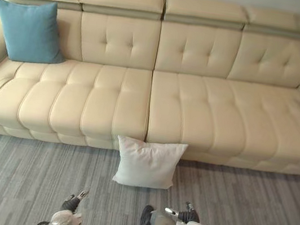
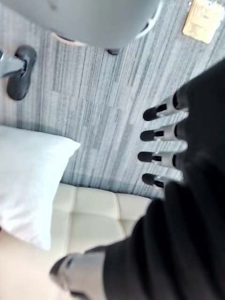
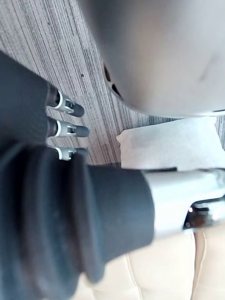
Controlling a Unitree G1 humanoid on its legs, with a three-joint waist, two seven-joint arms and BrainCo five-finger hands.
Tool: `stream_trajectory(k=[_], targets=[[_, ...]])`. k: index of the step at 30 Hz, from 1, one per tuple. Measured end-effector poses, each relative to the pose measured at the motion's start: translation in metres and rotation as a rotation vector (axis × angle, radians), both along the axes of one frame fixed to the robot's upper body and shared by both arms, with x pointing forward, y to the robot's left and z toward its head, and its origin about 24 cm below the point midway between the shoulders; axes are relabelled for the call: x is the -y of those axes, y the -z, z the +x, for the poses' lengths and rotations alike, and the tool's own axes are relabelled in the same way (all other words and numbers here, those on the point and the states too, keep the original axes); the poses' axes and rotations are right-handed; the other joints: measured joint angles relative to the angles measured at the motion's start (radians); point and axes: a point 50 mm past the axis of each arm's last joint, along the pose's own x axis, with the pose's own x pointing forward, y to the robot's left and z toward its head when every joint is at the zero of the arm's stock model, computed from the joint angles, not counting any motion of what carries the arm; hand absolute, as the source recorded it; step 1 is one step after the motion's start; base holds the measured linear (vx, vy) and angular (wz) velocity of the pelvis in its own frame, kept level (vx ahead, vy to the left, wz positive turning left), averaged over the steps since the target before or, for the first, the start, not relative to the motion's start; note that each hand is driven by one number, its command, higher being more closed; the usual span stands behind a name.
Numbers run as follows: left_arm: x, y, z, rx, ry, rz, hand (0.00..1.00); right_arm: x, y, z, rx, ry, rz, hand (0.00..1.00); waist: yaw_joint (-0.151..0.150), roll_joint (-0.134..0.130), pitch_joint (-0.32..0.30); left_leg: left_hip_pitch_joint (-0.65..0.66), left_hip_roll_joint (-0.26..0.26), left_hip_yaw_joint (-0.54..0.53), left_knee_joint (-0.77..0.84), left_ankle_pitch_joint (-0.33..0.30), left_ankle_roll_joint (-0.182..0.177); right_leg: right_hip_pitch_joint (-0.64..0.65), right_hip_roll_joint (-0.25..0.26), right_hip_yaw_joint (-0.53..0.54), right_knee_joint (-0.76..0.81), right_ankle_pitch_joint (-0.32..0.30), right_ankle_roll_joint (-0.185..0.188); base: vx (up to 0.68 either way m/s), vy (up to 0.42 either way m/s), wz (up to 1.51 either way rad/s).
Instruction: Pick up cushions and gather them together orderly.
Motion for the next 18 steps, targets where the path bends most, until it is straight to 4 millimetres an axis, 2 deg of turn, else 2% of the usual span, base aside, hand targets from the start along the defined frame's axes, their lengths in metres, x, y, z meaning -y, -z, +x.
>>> stream_trajectory(k=[3,6,8,9,10,12,14,16,17,18], targets=[[0.003,0.000,0.000,-0.001,0.013,0.000,0.00,0.001,0.002,-0.006,-0.013,0.028,0.008,0.00,-0.002,-0.001,-0.001,0.040,0.030,-0.060,0.010,0.011,0.003,0.049,0.001,-0.043,0.052,-0.091,-0.006,0.26,-0.207,0.31],[0.001,-0.001,0.001,0.010,0.009,0.005,0.00,0.000,0.004,-0.011,-0.027,0.030,0.011,0.00,-0.005,-0.007,-0.012,0.004,0.061,-0.103,0.111,0.009,-0.002,0.101,0.001,-0.080,0.041,-0.129,-0.003,0.17,-0.114,0.51],[-0.001,-0.004,0.007,0.035,0.004,0.012,0.00,0.001,0.004,-0.012,-0.033,0.028,0.009,0.00,-0.002,-0.006,-0.017,-0.093,0.084,-0.142,0.309,0.011,-0.017,0.130,0.003,-0.100,0.015,-0.135,-0.001,0.18,-0.073,0.27],[-0.003,-0.006,0.009,0.051,-0.015,0.017,0.00,0.000,0.005,-0.014,-0.038,0.024,0.009,0.00,0.005,-0.003,-0.018,-0.195,0.110,-0.171,0.514,0.057,-0.073,0.156,0.014,-0.101,-0.011,-0.129,-0.012,0.20,-0.006,0.01],[-0.005,-0.006,0.008,0.051,-0.029,0.020,0.00,0.001,0.005,-0.015,-0.042,0.023,0.007,0.00,0.010,0.001,-0.020,-0.250,0.129,-0.175,0.633,0.076,-0.086,0.174,0.023,-0.098,-0.030,-0.128,-0.019,0.25,0.034,-0.19],[-0.010,-0.006,0.007,0.050,-0.037,0.032,0.00,0.000,0.006,-0.018,-0.055,0.025,0.009,0.00,0.014,-0.002,-0.019,-0.323,0.152,-0.151,0.760,0.034,-0.070,0.228,0.034,-0.086,-0.076,-0.125,-0.025,0.26,0.090,-0.28],[-0.010,-0.006,0.006,0.051,-0.039,0.034,0.00,-0.001,0.008,-0.021,-0.069,0.029,0.014,0.00,0.027,-0.009,-0.016,-0.351,0.153,-0.102,0.750,-0.009,-0.055,0.266,0.030,-0.056,-0.103,-0.111,-0.015,0.20,0.107,-0.41],[-0.011,-0.008,0.009,0.065,-0.039,0.038,0.00,0.000,0.010,-0.024,-0.081,0.039,0.016,0.00,0.041,-0.012,-0.014,-0.400,0.133,-0.060,0.610,-0.056,-0.032,0.298,-0.005,-0.022,-0.118,-0.098,0.011,0.24,0.254,-0.47],[-0.011,-0.008,0.009,0.066,-0.039,0.038,0.00,0.000,0.010,-0.024,-0.081,0.040,0.016,0.00,0.041,-0.011,-0.014,-0.407,0.127,-0.057,0.540,-0.051,-0.027,0.302,-0.014,-0.016,-0.117,-0.096,0.021,0.25,0.365,-0.20],[-0.007,-0.007,0.008,0.061,-0.041,0.026,0.00,0.003,0.009,-0.024,-0.079,0.042,0.009,0.00,0.041,0.008,-0.022,-0.417,0.114,-0.067,0.353,0.043,-0.029,0.306,-0.012,-0.009,-0.107,-0.105,0.061,0.23,0.346,-0.10]])
